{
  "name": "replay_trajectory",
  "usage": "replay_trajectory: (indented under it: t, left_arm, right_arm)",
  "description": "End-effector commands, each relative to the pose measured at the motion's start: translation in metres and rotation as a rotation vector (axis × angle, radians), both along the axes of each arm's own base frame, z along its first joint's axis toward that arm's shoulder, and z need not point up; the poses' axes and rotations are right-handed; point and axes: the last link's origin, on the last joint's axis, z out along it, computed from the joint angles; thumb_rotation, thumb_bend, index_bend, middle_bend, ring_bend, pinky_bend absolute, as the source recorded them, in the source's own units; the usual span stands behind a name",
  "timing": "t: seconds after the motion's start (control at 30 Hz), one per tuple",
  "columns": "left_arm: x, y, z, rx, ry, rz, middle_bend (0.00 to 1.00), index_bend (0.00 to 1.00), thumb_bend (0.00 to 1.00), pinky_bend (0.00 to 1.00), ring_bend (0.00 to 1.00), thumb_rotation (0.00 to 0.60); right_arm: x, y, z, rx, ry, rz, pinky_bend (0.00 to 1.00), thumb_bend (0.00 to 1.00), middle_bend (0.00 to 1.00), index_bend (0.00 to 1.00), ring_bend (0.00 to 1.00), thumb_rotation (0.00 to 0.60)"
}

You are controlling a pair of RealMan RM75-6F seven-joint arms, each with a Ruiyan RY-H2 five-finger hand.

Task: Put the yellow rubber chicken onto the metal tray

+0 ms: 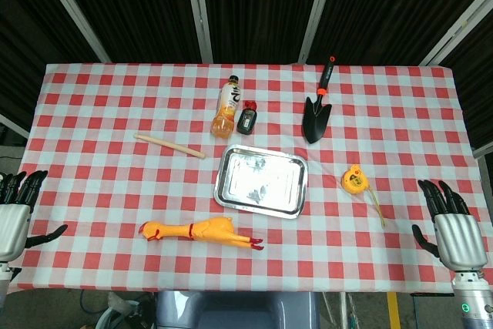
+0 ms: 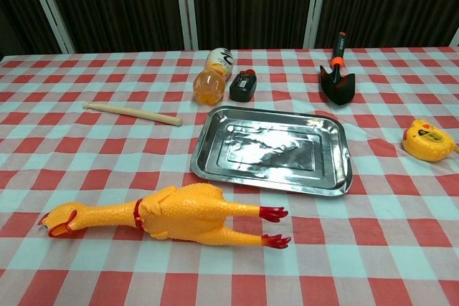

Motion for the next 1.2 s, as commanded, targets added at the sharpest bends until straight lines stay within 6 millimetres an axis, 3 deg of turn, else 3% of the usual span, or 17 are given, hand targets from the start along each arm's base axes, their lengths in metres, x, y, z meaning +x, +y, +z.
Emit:
replay_trajectory:
  t: [0.03, 0.77, 0.87, 1.0, 1.2]
  left_arm:
    - [0.000, 0.000, 0.000, 0.002, -0.008, 0.003, 0.09, 0.01, 0.00, 0.02, 0.03, 0.600]
    - [0.002, -0.009, 0.001, -0.019, -0.037, -0.004, 0.11, 0.06, 0.00, 0.02, 0.04, 0.600]
    - [0.005, -0.006, -0.002, -0.042, -0.042, -0.021, 0.15, 0.11, 0.00, 0.02, 0.07, 0.600]
    - [0.013, 0.001, -0.008, -0.064, -0.074, -0.056, 0.23, 0.21, 0.05, 0.12, 0.13, 0.600]
    - [0.037, 0.019, -0.033, -0.154, -0.084, -0.168, 0.26, 0.22, 0.06, 0.17, 0.16, 0.600]
  right_arm:
    - [0.001, -0.001, 0.000, 0.000, -0.001, 0.003, 0.16, 0.37, 0.12, 0.00, 0.04, 0.600]
    - [-0.001, 0.006, 0.004, -0.015, -0.015, 0.026, 0.16, 0.37, 0.12, 0.00, 0.04, 0.600]
    - [-0.002, 0.008, 0.004, -0.017, -0.018, 0.028, 0.16, 0.37, 0.12, 0.00, 0.04, 0.600]
    - [-0.001, 0.007, 0.004, -0.017, -0.020, 0.036, 0.16, 0.37, 0.12, 0.00, 0.04, 0.600]
    - [0.004, 0.006, 0.003, -0.003, -0.015, 0.062, 0.16, 0.37, 0.12, 0.00, 0.04, 0.600]
